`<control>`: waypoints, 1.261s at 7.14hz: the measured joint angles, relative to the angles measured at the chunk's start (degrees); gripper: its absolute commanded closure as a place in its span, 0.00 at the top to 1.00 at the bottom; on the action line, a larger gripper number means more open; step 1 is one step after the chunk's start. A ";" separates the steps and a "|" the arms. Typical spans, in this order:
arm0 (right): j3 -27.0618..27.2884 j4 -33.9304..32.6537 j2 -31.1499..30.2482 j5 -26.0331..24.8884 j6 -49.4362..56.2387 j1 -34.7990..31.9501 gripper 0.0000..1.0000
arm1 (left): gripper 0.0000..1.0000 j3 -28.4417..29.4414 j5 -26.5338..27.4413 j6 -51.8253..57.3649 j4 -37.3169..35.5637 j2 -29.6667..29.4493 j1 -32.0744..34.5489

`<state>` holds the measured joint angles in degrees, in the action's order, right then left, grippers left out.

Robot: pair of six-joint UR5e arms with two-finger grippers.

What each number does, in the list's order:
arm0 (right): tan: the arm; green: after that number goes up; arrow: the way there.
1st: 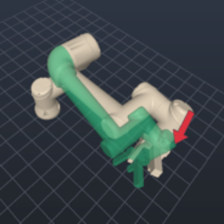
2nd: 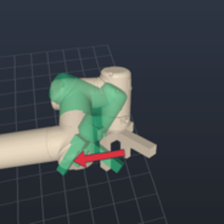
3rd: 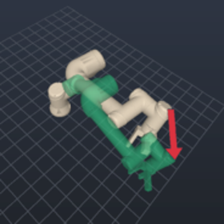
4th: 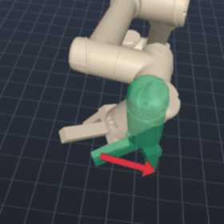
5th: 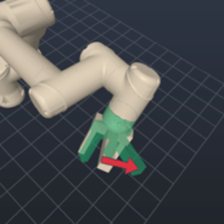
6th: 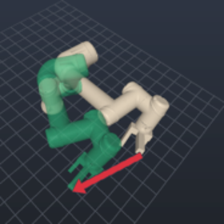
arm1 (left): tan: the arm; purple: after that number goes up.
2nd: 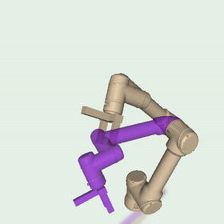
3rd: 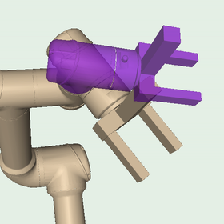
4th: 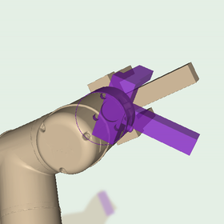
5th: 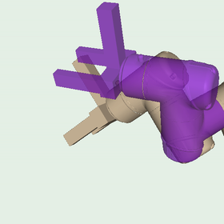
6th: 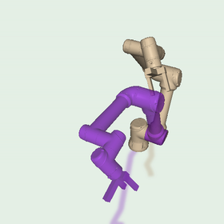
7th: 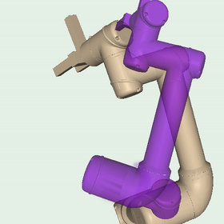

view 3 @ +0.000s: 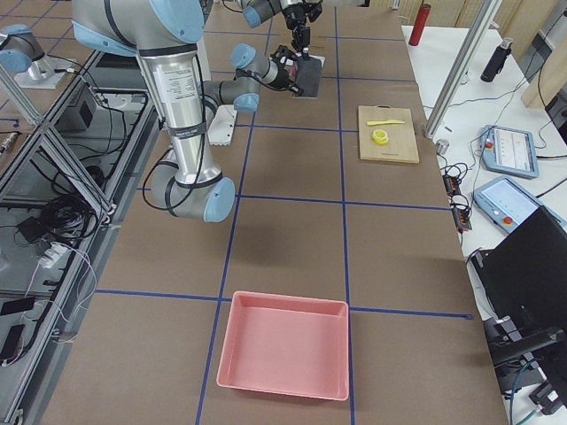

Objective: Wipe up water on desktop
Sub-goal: 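Grasp the towel with the right gripper while the left gripper releases it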

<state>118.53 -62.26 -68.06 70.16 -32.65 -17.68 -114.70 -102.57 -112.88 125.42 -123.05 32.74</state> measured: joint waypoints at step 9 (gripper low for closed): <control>0.53 0.19 0.04 0.23 -1.78 -7.35 0.00 | 0.99 -0.10 -3.03 21.89 -0.32 9.60 5.00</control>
<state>119.06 -62.07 -68.02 70.39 -34.43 -25.03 -114.79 -105.60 -90.99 125.10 -113.45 37.74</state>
